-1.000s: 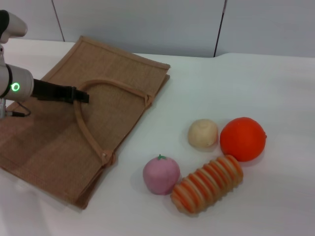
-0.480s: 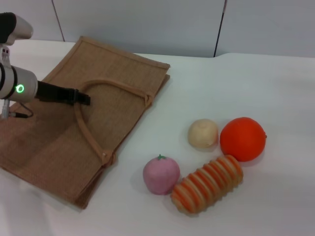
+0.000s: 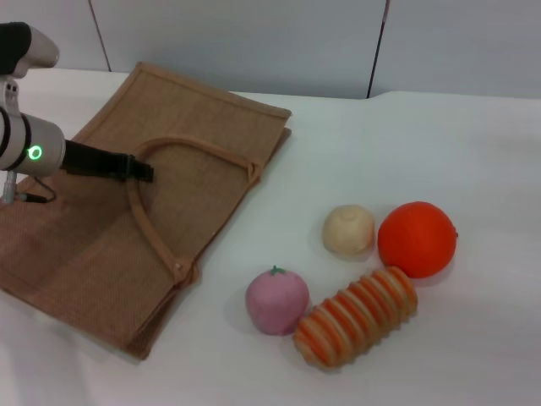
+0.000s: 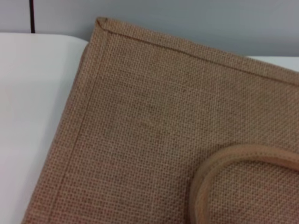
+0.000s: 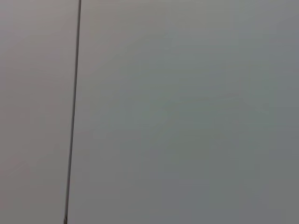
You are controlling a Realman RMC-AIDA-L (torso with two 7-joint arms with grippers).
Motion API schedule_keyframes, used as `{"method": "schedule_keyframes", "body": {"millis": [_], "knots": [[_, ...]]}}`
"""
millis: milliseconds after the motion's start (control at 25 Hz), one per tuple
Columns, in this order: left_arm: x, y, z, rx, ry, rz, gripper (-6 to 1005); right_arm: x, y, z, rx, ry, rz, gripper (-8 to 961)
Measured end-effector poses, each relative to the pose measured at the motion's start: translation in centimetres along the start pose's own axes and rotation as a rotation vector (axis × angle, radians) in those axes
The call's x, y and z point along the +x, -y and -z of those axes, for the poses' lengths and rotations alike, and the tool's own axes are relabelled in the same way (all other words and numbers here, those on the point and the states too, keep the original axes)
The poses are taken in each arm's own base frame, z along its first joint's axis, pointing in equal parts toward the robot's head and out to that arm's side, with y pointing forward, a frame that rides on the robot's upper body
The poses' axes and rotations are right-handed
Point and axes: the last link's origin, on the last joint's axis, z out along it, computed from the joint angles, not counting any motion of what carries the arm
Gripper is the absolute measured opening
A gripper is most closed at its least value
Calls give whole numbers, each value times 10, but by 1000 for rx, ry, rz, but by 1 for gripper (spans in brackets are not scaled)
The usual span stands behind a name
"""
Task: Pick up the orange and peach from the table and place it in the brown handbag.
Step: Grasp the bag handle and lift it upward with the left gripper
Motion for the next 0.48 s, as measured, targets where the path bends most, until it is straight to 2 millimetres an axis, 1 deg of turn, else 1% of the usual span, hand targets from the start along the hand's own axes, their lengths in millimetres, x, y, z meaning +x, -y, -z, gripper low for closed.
{"method": "schedule_keyframes", "body": {"millis": [360,480], "knots": [[3,-1,0,24,29,2,491,0,0,0,-2,0,0,888],[3,-1,0,24,26,3,453,0,0,0,-2,-1,0,888]]}}
